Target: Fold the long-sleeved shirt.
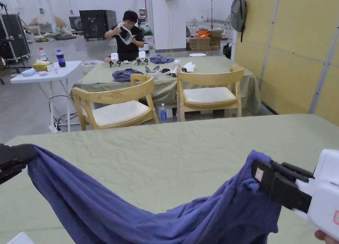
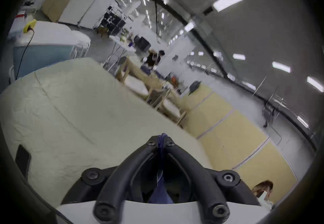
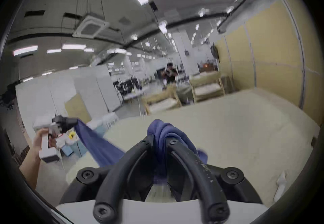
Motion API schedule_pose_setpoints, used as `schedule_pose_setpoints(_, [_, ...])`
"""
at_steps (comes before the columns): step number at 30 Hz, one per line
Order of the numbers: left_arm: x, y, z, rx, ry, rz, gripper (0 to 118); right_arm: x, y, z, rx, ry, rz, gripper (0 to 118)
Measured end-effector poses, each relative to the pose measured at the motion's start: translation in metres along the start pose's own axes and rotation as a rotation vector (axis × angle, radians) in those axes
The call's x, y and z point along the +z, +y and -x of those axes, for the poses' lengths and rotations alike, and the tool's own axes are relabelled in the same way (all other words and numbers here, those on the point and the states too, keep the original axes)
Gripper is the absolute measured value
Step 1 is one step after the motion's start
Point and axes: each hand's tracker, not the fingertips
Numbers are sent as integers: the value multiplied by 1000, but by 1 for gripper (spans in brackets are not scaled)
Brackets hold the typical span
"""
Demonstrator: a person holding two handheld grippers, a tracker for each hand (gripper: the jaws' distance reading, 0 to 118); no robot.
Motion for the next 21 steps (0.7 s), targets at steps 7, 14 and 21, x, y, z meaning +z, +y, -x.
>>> schedule_pose_setpoints(7, [-22,93,-40,183,-56,-131,2,-43,142,-1,76,-104,-116,15])
schedule_pose_setpoints(14, [-65,165,-85,23,-14,-199,2,-108,263,-10,-2,-158,-100,15])
schedule_pose_setpoints(21, [-120,207,-115,-165,24,-227,2,-181,334,-8,76,-297,-69,15])
